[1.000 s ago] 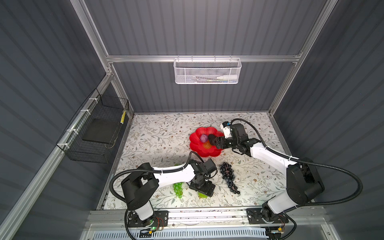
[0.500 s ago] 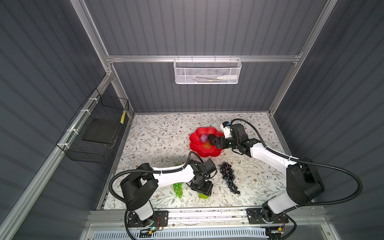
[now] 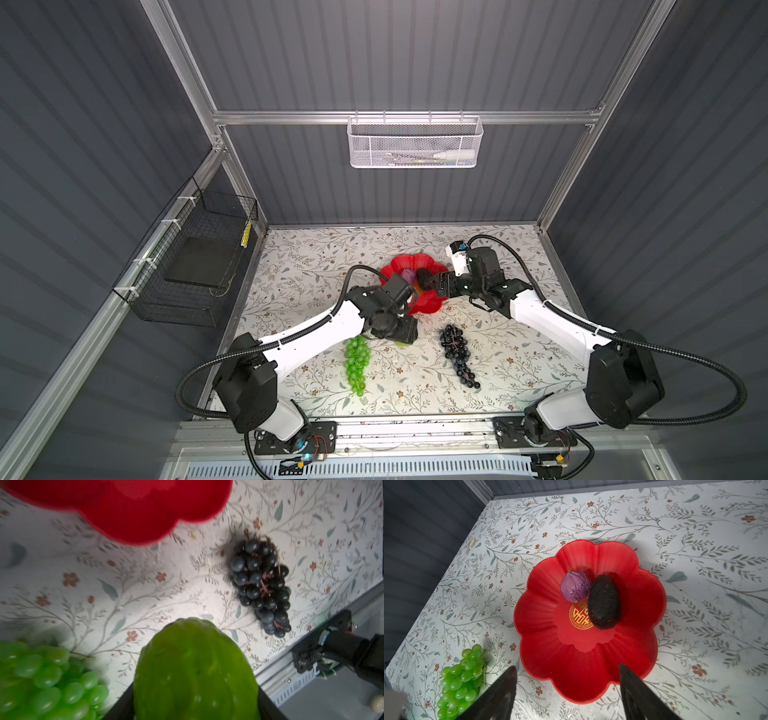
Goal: Place and organize the fake fruits in the fruit bowl
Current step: 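Carry the green fruit over the bowl and lower it beside the avocado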
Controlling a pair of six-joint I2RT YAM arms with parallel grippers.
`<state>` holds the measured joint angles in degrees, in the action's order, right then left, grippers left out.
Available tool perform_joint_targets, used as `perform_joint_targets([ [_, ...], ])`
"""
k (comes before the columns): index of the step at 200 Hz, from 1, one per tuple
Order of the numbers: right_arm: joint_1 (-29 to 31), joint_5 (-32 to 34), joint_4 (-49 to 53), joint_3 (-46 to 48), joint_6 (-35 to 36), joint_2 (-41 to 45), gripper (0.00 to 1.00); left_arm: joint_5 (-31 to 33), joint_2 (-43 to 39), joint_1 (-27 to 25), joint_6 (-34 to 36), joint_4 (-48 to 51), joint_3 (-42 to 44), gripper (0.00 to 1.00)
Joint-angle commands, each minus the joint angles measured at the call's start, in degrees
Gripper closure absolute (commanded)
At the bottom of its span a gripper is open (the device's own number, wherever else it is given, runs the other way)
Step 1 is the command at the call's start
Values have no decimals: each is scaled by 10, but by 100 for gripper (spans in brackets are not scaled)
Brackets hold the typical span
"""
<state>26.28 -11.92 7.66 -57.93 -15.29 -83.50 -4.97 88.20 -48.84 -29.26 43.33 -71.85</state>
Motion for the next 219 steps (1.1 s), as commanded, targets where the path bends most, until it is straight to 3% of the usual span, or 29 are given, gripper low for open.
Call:
perform_joint_targets([
  [1,2,22,32,-26,14,18,23,58,44,22,47,26,-65,47],
  [67,1,57,74,6,-13,78,22,118,216,48,94,24,-239,47],
  [127,0,42,76,71,-26,145,22,130,286,63,98,-54,-245,46],
  [219,1,42,96,78,-23,146,22,126,348,68,105,-88,-271,39],
])
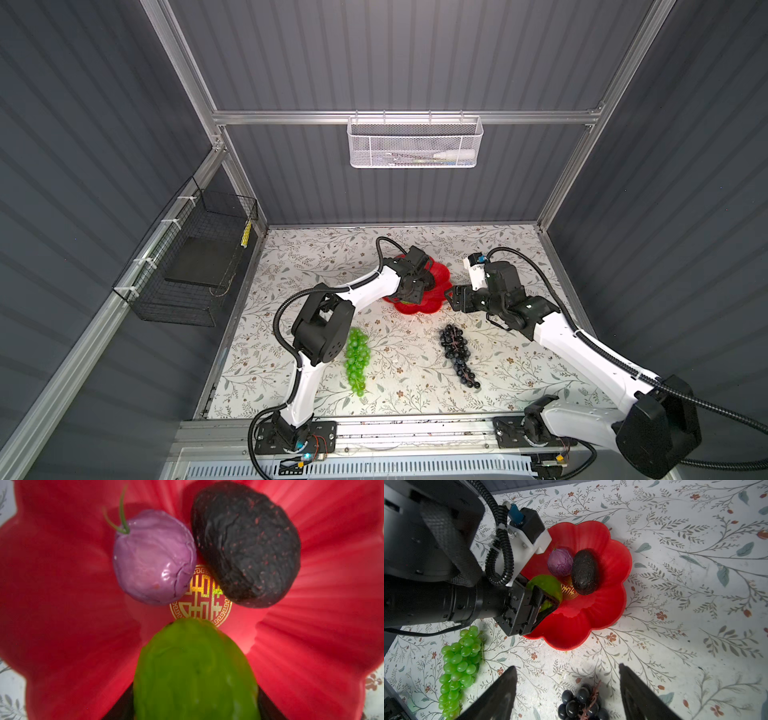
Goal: Place and organize the fake fruits in the fruit bowl
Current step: 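Carry the green fruit over the bowl and lower it beside the avocado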
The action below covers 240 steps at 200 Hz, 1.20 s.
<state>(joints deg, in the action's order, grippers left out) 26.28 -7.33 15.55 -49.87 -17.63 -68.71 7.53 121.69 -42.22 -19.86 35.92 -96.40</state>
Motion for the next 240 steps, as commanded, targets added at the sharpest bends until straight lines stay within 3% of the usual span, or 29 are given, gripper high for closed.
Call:
perform_joint_targets([
  [1,0,-4,17,-2,0,-2,23,1,14,2,11,-14,-26,39],
  [107,1,25,33,-11,25,-5,20,-8,15,5,13,-16,-34,25],
  [211,1,35,33,-17,38,-10,20,-29,37,5,14,-8,-46,20],
  [240,0,36,35,-19,42,-10,19,-23,26,5,9,-8,-41,15],
])
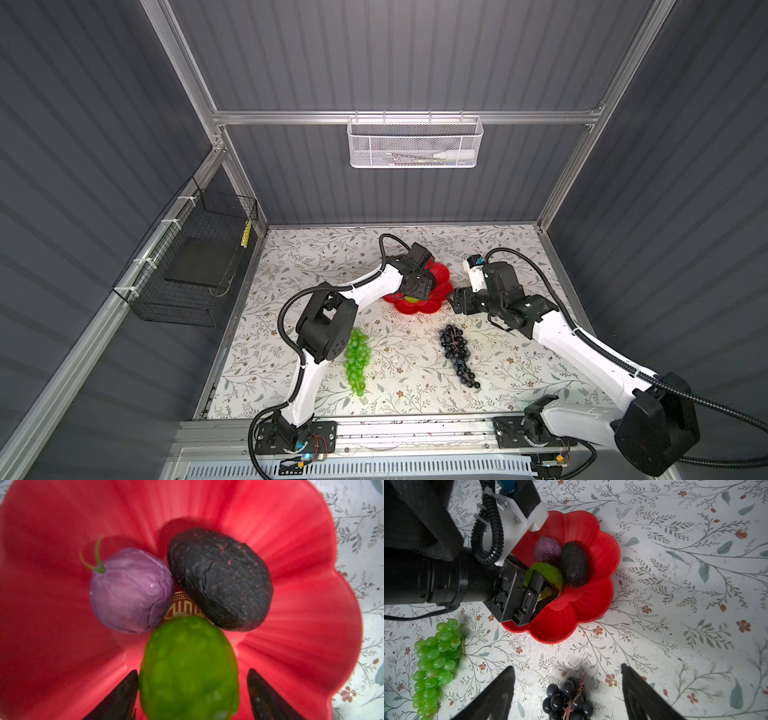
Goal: Place and organize the fake fruits in the fruit bowl
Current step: 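Carry the green fruit over the bowl and lower it beside the avocado, then open the left gripper over green grapes while the right lowers onto black grapes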
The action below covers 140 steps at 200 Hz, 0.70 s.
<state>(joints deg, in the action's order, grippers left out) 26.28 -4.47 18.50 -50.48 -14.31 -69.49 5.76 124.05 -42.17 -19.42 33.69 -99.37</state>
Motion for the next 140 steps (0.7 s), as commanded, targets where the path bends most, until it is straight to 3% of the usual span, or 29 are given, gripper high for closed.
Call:
perform_joint_targets([
  [1,0,7,6,-12,9,-2,19,-6,1,5,5,13,-10,15],
  [75,0,-4,-12,-30,6,-12,19,23,-90,8,21,72,-30,7],
  [140,4,-42,-32,-59,-14,-44,23,-3,-267,40,-13,86,163,14],
])
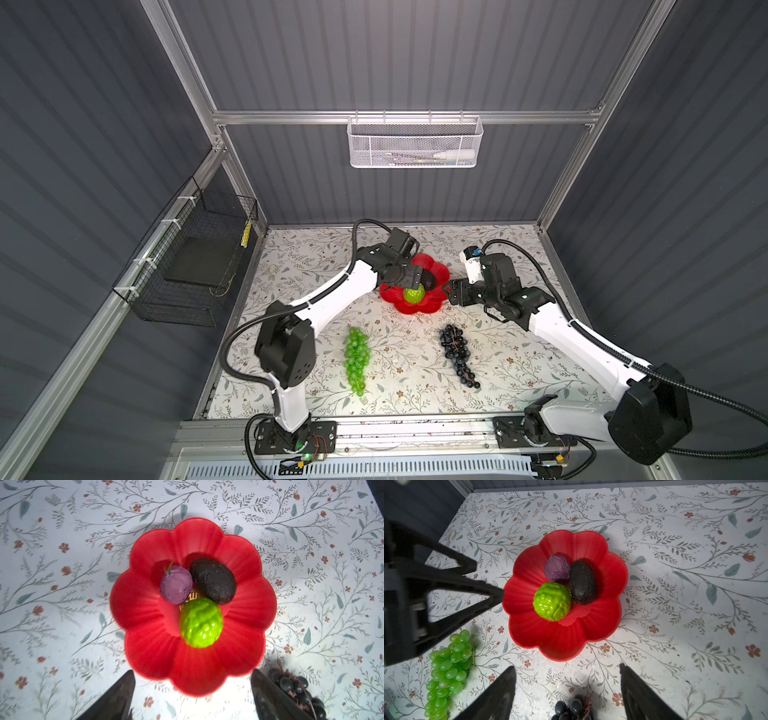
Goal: Place and organize the fake fruits in the fruit bowl
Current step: 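Open the left gripper over green grapes while the right lowers onto black grapes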
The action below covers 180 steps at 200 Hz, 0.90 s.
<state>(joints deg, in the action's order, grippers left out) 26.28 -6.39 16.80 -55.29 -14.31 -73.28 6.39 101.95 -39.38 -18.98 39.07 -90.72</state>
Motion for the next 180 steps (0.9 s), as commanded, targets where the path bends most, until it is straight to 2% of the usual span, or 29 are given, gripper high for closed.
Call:
perform_joint_targets([
  [1,5,-24,-16,-10,-15,-7,23,-10,-49,13,-18,32,80,14],
  [28,22,-29,-33,8,-39,-17,28,-5,-114,14,-42,31,175,17],
  [41,33,-31,-24,12,-43,-22,31,-2,-140,14,-58,31,206,22],
  [78,51,-24,37,23,-27,-24,40,15,-206,14,-109,-2,291,25],
  [125,52,12,114,62,-45,-12,47,71,-242,14,-116,-16,305,25],
  [180,53,24,139,89,-69,-18,52,69,-224,14,-108,-29,306,23],
])
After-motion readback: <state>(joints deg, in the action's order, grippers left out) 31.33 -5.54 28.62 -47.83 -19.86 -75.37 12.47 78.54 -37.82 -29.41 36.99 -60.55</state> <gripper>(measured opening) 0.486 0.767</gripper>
